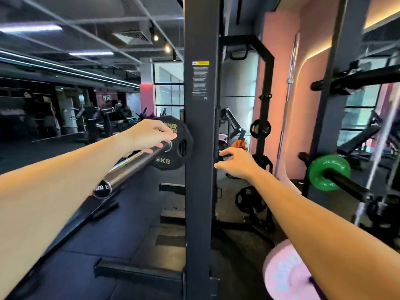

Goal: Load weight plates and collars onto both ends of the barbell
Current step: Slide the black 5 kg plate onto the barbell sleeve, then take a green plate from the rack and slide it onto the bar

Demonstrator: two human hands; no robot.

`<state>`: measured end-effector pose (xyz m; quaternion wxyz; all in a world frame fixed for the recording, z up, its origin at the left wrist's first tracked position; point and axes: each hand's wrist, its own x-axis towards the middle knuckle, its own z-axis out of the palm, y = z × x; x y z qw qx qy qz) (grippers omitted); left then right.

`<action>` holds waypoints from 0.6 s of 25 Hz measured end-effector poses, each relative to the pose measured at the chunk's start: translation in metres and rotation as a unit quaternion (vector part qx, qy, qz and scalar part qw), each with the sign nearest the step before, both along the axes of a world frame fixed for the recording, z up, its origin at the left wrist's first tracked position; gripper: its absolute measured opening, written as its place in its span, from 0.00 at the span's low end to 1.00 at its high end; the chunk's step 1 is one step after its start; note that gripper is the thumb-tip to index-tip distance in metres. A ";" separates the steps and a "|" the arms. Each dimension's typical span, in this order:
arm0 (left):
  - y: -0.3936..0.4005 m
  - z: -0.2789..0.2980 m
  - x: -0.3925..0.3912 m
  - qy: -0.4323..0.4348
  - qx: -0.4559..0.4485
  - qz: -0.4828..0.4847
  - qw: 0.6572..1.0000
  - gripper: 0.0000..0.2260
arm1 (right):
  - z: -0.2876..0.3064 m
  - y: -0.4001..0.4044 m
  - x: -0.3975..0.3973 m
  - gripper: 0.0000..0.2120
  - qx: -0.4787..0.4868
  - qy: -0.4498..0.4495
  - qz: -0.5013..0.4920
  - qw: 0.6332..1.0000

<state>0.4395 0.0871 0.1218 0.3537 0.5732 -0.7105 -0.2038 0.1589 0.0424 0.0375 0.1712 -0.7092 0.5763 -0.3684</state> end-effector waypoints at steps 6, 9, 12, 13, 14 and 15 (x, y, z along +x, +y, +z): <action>0.028 -0.036 -0.128 -0.011 0.053 -0.068 0.996 0.07 | 0.006 0.069 -0.142 0.18 -0.002 0.046 -0.108 0.993; 0.022 -0.050 -0.193 -0.021 0.073 -0.101 0.992 0.07 | 0.000 0.084 -0.206 0.18 0.007 0.052 -0.135 0.989; 0.002 -0.062 -0.263 -0.042 0.091 -0.127 0.987 0.07 | -0.004 0.080 -0.277 0.16 0.008 0.056 -0.167 0.984; -0.010 -0.066 -0.289 -0.046 0.093 -0.134 0.986 0.07 | -0.004 0.074 -0.304 0.16 0.010 0.052 -0.181 0.982; -0.024 -0.071 -0.316 -0.043 0.096 -0.139 0.985 0.08 | -0.005 0.064 -0.332 0.16 0.011 0.048 -0.195 0.980; -0.040 -0.077 -0.343 -0.036 0.098 -0.141 0.985 0.08 | -0.008 0.051 -0.360 0.17 0.011 0.043 -0.207 0.977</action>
